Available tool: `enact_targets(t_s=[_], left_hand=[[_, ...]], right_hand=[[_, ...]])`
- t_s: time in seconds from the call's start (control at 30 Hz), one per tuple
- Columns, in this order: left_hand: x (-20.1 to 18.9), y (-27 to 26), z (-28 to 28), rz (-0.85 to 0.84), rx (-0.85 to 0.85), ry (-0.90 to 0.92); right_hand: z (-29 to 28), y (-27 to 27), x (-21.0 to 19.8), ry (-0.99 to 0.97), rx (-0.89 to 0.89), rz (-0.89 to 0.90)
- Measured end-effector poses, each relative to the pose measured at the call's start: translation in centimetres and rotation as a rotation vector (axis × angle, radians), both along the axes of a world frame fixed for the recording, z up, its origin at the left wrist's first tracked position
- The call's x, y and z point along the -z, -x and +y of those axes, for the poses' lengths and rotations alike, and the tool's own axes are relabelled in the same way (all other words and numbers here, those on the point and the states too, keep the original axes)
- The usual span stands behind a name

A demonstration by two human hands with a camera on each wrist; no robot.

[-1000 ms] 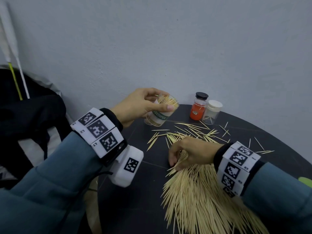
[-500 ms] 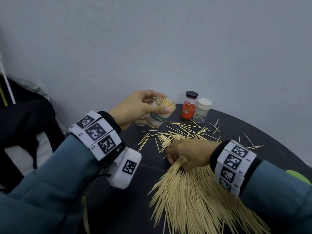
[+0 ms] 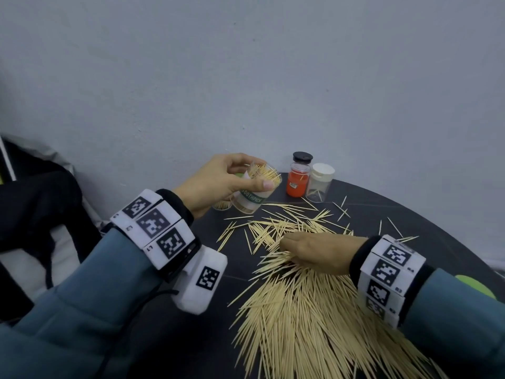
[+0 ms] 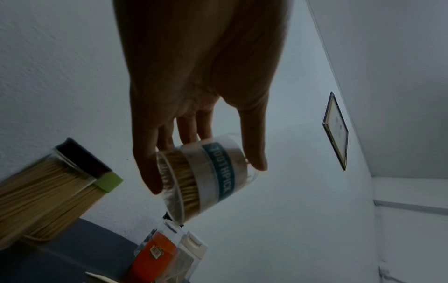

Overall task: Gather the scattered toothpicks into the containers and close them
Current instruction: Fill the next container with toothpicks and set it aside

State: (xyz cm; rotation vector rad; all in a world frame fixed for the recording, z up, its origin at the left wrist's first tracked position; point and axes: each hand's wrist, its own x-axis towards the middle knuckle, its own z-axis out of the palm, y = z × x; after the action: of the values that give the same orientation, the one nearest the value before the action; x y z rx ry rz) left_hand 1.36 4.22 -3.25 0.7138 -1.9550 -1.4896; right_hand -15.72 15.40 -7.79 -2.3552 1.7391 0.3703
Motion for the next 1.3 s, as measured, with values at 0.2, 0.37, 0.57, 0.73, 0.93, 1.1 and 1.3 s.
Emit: enact_targets(t_s=[0.2, 0.37, 0.57, 0.73, 0.93, 1.1, 1.3], left_hand=[[0.2, 0.6, -0.1, -0.012, -0.009, 0.004], [0.4, 1.3, 0.1, -0.017, 0.000, 0.006], [0.6, 2.3, 0.2, -0.012, 0.007, 0.001], [0.9, 2.8, 0.2, 0.057, -0.043, 0.006], [1.2, 3.4, -0.1, 0.128, -0.153, 0.022], [0.8, 4.0, 0.6, 0.071, -0.045, 0.011], [1.4, 5.9, 1.7, -0.049, 0.093, 0.011]], right_hand=[[0.6, 0.6, 0.2, 0.031, 0.101, -0.105], [0.9, 0.8, -0.2, 0.023, 0.192, -0.322], [1.1, 1.3, -0.6, 0.107, 0.242, -0.580], [1.6, 2.1, -0.4, 0.174, 0.264, -0.791], [2.3, 3.4, -1.3, 0.227, 0.362, -1.211], [2.1, 4.2, -2.4, 0.331, 0.449, -1.599], [1.7, 3.9, -4.4, 0.612, 0.447, -1.897]])
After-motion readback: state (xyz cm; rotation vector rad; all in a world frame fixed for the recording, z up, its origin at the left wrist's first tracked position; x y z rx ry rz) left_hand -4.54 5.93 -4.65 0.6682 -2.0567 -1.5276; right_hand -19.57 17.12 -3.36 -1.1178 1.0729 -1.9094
